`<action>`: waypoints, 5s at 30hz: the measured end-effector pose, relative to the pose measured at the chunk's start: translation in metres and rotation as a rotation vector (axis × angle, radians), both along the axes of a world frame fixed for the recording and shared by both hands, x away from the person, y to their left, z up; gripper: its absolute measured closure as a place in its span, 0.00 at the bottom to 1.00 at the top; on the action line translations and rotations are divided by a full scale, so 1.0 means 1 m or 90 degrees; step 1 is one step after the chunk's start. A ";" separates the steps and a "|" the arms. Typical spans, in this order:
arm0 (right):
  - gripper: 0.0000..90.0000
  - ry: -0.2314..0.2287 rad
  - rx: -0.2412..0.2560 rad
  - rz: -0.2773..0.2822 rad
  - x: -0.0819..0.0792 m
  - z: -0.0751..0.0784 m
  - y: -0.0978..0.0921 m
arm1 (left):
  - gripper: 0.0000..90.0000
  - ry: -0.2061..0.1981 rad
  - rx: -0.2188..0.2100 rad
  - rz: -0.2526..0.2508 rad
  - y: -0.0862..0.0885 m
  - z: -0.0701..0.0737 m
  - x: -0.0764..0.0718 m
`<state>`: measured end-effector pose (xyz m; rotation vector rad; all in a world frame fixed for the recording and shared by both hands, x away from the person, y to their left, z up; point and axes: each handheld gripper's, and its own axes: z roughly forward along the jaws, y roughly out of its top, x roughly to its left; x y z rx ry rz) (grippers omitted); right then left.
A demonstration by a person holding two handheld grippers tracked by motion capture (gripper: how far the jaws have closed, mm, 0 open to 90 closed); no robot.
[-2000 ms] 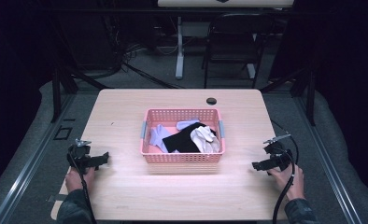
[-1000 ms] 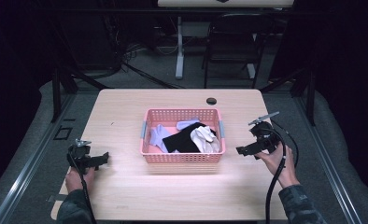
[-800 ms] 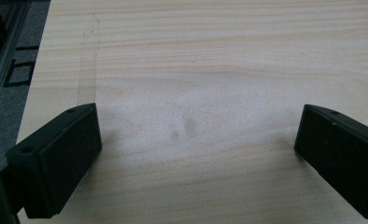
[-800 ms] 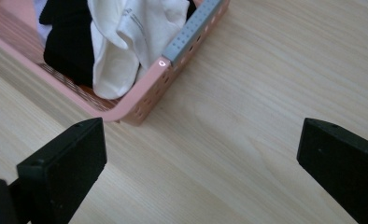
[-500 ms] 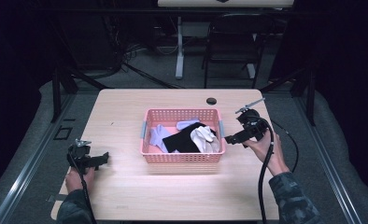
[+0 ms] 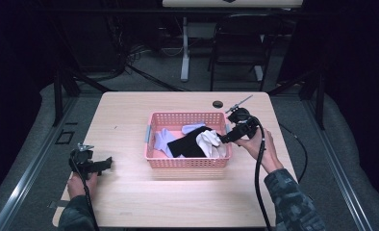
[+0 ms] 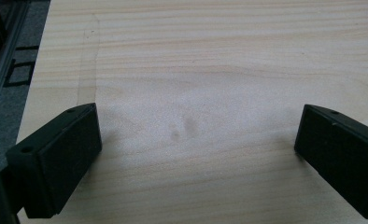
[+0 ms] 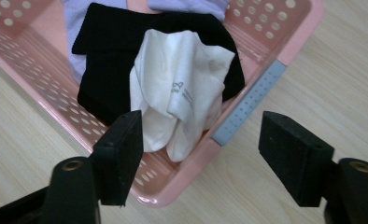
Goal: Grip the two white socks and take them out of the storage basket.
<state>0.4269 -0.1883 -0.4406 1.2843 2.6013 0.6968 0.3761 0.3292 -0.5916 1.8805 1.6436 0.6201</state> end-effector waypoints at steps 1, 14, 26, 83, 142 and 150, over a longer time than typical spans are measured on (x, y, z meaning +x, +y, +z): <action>0.37 0.000 0.000 0.000 0.000 0.000 0.000 | 0.01 0.000 -0.001 0.001 0.000 0.000 0.000; 0.54 0.053 -0.050 0.008 0.019 -0.021 0.032 | 0.01 0.000 -0.001 0.001 0.000 0.000 0.000; 0.86 0.089 -0.084 -0.012 0.025 -0.031 0.034 | 0.01 0.000 -0.001 0.001 0.000 0.000 0.000; 0.97 -0.030 -0.032 -0.004 0.006 0.088 0.016 | 0.01 0.000 -0.001 0.000 0.000 0.000 0.000; 0.97 0.084 -0.052 -0.153 0.001 -0.017 -0.102 | 0.01 0.001 0.000 -0.004 0.000 0.000 0.000; 0.97 0.117 -0.051 -0.158 0.002 -0.052 -0.102 | 0.01 0.002 0.001 -0.006 0.000 0.000 -0.001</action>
